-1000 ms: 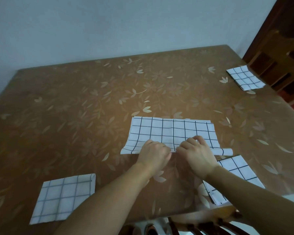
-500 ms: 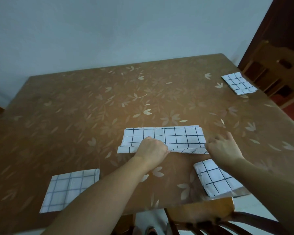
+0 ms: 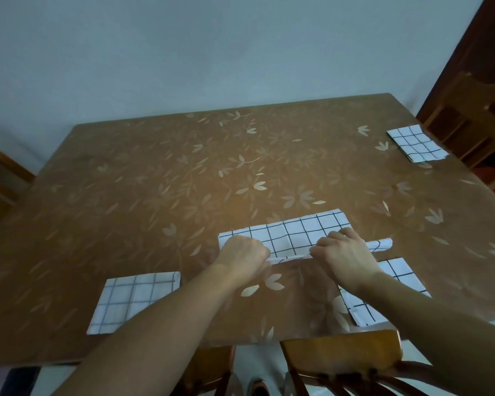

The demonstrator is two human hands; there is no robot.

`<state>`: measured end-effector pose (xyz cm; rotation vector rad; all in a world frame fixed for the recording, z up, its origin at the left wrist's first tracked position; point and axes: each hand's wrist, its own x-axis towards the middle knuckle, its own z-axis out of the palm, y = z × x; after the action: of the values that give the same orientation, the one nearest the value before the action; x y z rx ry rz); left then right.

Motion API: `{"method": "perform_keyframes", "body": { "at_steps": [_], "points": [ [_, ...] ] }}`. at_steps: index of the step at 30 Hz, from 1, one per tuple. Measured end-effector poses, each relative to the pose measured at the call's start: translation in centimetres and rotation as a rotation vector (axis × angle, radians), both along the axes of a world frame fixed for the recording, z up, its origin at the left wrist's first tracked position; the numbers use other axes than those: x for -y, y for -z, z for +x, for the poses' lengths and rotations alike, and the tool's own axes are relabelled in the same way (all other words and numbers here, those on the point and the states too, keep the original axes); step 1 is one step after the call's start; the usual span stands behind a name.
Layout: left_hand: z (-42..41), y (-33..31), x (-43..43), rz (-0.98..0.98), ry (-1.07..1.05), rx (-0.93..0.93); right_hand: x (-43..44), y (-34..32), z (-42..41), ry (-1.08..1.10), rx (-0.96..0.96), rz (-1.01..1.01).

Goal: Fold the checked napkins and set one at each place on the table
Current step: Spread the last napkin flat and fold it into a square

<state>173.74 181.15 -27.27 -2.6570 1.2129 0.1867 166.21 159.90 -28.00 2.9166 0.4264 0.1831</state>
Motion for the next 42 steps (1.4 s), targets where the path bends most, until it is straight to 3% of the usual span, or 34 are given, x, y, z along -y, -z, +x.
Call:
{"method": "perform_keyframes", "body": {
  "at_steps": [8, 15, 24, 28, 32, 36, 42],
  "points": [
    [-0.7, -0.2, -1.3, -0.01, -0.019, -0.028, -0.8, 0.6, -0.2, -0.017, -0.019, 0.011],
    [-2.8, -0.5, 1.1, -0.193, 0.031, -0.046, -2.3, 0.0, -0.4, -0.049, -0.056, 0.068],
    [-1.5, -0.8, -4.4, 0.108, -0.143, -0.027, 0.2, -1.6, -1.5, -0.041, -0.036, 0.047],
    [-1.3, -1.4, -6.1, 0.093, -0.208, -0.057, -0.7, -1.7, -2.0, -0.005, -0.077, 0.052],
    [-1.4, -2.6, -5.3, -0.181, -0.281, -0.089, -1.5, -2.1, -1.8, 0.085, -0.18, 0.159],
    [-0.4, -2.4, -5.7, -0.876, -0.704, -0.214, -1.2, -4.5, -0.9, 0.233, -0.228, 0.533],
    [1.1, -3.1, -6.5, -1.406, -1.139, -0.529, -0.9, -13.9, 0.4, 0.141, -0.161, 0.866]
  ]
}}
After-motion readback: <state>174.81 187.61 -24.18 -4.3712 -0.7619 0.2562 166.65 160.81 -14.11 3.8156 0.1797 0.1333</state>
